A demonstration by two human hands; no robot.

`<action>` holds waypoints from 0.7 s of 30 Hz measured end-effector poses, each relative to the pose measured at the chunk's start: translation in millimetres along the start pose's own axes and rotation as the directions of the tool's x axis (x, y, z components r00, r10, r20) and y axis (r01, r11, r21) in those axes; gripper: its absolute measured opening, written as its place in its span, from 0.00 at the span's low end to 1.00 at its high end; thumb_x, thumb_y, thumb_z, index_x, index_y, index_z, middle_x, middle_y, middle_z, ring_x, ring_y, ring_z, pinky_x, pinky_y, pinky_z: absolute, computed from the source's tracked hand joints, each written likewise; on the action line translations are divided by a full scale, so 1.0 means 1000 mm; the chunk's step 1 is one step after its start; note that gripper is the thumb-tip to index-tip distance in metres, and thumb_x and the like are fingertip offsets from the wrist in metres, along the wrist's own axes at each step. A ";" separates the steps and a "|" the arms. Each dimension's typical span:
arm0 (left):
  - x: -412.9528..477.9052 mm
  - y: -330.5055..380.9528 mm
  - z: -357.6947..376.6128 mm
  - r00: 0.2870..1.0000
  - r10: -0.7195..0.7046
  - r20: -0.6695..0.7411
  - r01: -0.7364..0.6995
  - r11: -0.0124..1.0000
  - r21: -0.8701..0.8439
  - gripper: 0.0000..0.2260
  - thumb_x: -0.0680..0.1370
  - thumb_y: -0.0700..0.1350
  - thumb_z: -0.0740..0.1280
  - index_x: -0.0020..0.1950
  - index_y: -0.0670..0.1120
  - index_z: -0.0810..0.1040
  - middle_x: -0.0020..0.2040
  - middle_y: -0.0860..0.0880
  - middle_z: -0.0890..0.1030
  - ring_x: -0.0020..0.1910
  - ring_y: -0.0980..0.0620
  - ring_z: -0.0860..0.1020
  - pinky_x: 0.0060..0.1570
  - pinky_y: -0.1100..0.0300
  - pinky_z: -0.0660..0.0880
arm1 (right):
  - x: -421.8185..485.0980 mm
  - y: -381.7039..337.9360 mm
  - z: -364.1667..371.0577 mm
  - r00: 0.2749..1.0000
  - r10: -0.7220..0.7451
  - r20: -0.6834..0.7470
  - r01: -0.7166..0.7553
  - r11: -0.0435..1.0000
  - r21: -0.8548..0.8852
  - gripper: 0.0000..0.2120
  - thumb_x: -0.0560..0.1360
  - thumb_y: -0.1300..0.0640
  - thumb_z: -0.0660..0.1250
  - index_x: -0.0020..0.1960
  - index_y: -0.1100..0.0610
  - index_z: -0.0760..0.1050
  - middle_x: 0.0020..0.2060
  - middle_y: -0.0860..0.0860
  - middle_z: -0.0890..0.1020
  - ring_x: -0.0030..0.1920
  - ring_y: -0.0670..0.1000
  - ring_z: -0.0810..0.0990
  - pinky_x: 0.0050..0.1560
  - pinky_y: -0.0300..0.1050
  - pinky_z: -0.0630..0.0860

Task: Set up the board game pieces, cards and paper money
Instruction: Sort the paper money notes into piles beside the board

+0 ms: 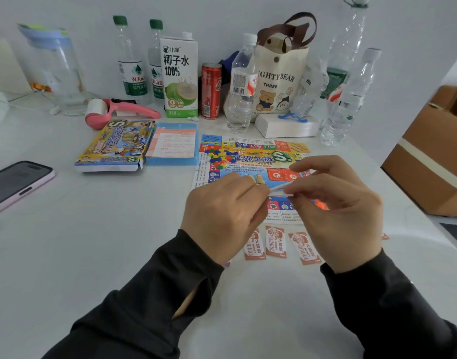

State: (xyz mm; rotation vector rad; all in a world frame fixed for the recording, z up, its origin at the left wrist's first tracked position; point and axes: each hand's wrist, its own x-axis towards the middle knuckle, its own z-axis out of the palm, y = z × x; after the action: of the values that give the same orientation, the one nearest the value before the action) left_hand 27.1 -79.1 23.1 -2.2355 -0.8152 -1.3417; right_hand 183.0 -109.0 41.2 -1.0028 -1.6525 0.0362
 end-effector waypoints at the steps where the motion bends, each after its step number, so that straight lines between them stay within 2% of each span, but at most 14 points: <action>1: 0.000 0.000 0.000 1.000 -0.001 -0.009 0.001 1.000 0.002 0.20 0.80 0.49 0.56 0.41 0.40 0.83 0.36 0.45 0.83 0.33 0.49 0.81 0.33 0.63 0.75 | 0.000 -0.001 0.000 1.000 -0.018 -0.005 0.018 1.000 -0.014 0.12 0.66 0.71 0.67 0.38 0.55 0.79 0.47 0.46 0.77 0.46 0.49 0.79 0.43 0.43 0.78; 3: 0.000 0.000 0.000 0.999 -0.026 -0.027 0.026 1.000 0.009 0.18 0.80 0.47 0.58 0.40 0.39 0.83 0.36 0.45 0.83 0.32 0.49 0.81 0.32 0.62 0.75 | -0.001 -0.001 0.001 0.998 -0.067 -0.007 0.066 0.996 -0.056 0.11 0.65 0.72 0.67 0.36 0.57 0.80 0.47 0.47 0.76 0.42 0.45 0.78 0.42 0.37 0.75; 6: -0.001 0.002 0.003 0.992 -0.110 -0.059 0.110 0.994 -0.007 0.11 0.74 0.43 0.63 0.40 0.39 0.83 0.36 0.45 0.84 0.33 0.48 0.81 0.35 0.62 0.73 | -0.001 0.001 0.002 0.996 -0.093 0.001 0.093 0.990 -0.103 0.09 0.64 0.73 0.68 0.33 0.60 0.80 0.47 0.51 0.77 0.37 0.45 0.76 0.40 0.33 0.72; 10: -0.002 0.005 0.007 0.975 -0.223 -0.009 0.221 0.970 -0.099 0.11 0.73 0.43 0.63 0.40 0.40 0.83 0.36 0.46 0.84 0.34 0.50 0.81 0.37 0.62 0.71 | -0.002 0.007 0.003 0.998 -0.066 0.013 0.067 0.991 -0.112 0.08 0.64 0.71 0.68 0.33 0.60 0.80 0.48 0.51 0.76 0.41 0.40 0.75 0.41 0.29 0.70; 13: -0.004 0.005 0.010 0.962 -0.260 0.084 0.271 0.946 -0.179 0.10 0.74 0.45 0.63 0.40 0.42 0.82 0.36 0.49 0.82 0.33 0.53 0.79 0.35 0.61 0.72 | -0.001 0.011 0.005 0.995 0.046 0.083 -0.035 0.991 -0.126 0.06 0.66 0.65 0.69 0.37 0.55 0.78 0.48 0.48 0.76 0.45 0.34 0.73 0.43 0.25 0.67; 16: -0.005 0.003 0.012 0.948 -0.271 0.165 0.301 0.934 -0.192 0.09 0.75 0.45 0.62 0.42 0.43 0.80 0.36 0.49 0.81 0.32 0.52 0.77 0.32 0.58 0.70 | 0.001 0.013 0.005 0.976 0.157 0.147 -0.149 0.986 -0.070 0.08 0.67 0.62 0.70 0.37 0.50 0.75 0.42 0.46 0.77 0.38 0.42 0.73 0.38 0.28 0.68; 18: -0.004 0.001 0.012 0.933 -0.292 0.209 0.333 0.922 -0.196 0.11 0.76 0.47 0.60 0.43 0.44 0.79 0.36 0.50 0.80 0.32 0.53 0.76 0.31 0.59 0.71 | 0.002 0.012 0.005 0.953 0.252 0.170 -0.250 0.968 -0.029 0.14 0.69 0.65 0.71 0.35 0.47 0.74 0.37 0.44 0.78 0.36 0.47 0.74 0.35 0.32 0.70; 21: 0.000 0.000 0.010 0.858 -0.381 0.345 0.476 0.842 -0.254 0.10 0.77 0.50 0.62 0.44 0.46 0.79 0.37 0.54 0.79 0.33 0.57 0.76 0.31 0.64 0.72 | 0.003 0.012 0.005 0.906 0.377 0.193 -0.382 0.924 -0.015 0.15 0.69 0.65 0.71 0.33 0.47 0.75 0.27 0.42 0.77 0.30 0.44 0.74 0.31 0.31 0.69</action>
State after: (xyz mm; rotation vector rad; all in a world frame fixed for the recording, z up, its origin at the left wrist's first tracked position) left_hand 33.6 -73.1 19.2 -2.6592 -1.3567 -1.4608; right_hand 185.7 -96.9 35.7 -1.3256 -1.6003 0.4248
